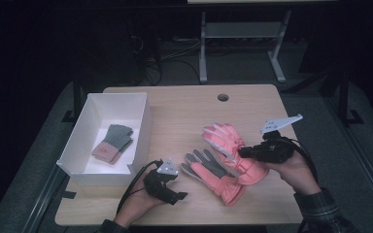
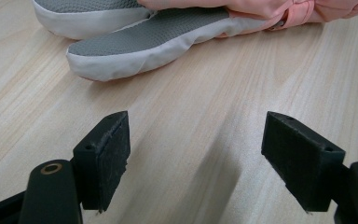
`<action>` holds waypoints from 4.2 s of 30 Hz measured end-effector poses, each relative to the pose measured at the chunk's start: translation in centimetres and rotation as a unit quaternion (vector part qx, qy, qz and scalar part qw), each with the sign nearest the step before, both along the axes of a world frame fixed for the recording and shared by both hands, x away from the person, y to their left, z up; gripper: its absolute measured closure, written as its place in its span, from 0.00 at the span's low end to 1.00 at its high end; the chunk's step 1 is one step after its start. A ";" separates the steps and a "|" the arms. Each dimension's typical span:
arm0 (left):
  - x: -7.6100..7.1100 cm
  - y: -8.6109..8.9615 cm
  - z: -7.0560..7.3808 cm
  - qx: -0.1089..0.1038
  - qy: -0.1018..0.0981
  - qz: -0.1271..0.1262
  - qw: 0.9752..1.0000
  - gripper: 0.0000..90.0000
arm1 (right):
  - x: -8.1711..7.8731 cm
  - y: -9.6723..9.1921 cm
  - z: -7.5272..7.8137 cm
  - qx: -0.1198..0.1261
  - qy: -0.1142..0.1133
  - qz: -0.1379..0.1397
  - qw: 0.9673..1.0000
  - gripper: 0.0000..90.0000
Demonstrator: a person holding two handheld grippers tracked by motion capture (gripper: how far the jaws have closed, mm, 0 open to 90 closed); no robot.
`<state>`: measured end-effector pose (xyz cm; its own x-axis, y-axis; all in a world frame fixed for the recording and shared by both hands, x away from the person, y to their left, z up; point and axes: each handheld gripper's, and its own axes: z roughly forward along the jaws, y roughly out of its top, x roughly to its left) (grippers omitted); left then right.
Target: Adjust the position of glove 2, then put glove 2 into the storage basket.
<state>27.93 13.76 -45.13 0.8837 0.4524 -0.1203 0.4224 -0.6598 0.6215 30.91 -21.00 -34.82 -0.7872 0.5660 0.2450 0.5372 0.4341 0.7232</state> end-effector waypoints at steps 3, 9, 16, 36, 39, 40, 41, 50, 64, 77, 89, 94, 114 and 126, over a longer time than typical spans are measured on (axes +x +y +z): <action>0.0 0.0 0.0 -0.001 0.003 0.000 1.000 0.26 | 0.0 1.0 -0.5 -0.007 0.007 0.010 1.000 0.99; 0.0 -0.1 -0.1 -0.001 0.000 -0.001 1.000 0.26 | -0.3 2.6 -1.1 -0.015 0.014 0.030 0.999 0.99; -0.1 -0.1 -0.1 -0.002 -0.001 0.000 1.000 0.26 | -0.2 4.1 -2.3 -0.031 0.031 0.038 0.998 0.99; -0.1 -0.4 -0.2 0.001 -0.002 -0.002 1.000 0.26 | 0.5 7.6 -5.7 -0.109 0.044 0.049 0.992 0.98; -0.2 -0.4 -0.2 -0.003 -0.002 0.001 1.000 0.27 | 0.5 7.5 -5.8 -0.105 0.042 0.054 0.992 0.95; -0.2 -0.4 -0.1 -0.004 -0.002 0.002 1.000 0.28 | 0.5 7.4 -5.6 -0.096 0.040 0.056 0.993 0.92; -0.2 -0.4 0.0 -0.004 -0.004 0.000 1.000 0.29 | 0.5 7.1 -5.4 -0.089 0.038 0.057 0.994 0.88; -0.4 -0.3 0.6 -0.018 -0.001 -0.006 1.000 0.62 | 0.3 4.9 -2.7 -0.030 -0.003 0.036 0.999 0.78; -0.6 -1.7 1.6 -0.019 0.004 -0.009 1.000 1.00 | 1.2 -0.1 -5.7 -0.046 -0.026 -0.006 0.999 1.00; 0.3 -4.2 1.2 -0.020 0.013 -0.009 1.000 1.00 | 0.2 -1.4 -9.1 -0.071 -0.008 0.012 0.997 1.00; 1.4 -5.5 1.0 -0.022 0.009 0.008 1.000 1.00 | -1.1 -1.2 -9.4 -0.070 0.000 0.025 0.997 1.00; 2.4 -5.1 1.3 -0.024 0.007 0.010 1.000 1.00 | -1.8 -0.8 -9.3 -0.066 0.001 0.033 0.997 1.00; 6.4 -6.7 1.2 -0.046 0.013 0.017 0.999 1.00 | -5.0 2.7 -9.6 -0.070 0.004 0.074 0.995 1.00; 7.1 -7.5 1.4 -0.052 0.013 0.017 0.998 1.00 | -5.9 5.5 -9.6 -0.078 0.003 0.097 0.992 1.00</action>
<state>35.08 6.30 -43.71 0.8641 0.4656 -0.1912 0.4604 -0.5777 0.6740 25.04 -15.51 -44.40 -0.8843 0.4347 0.1705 0.4357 0.6369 0.6360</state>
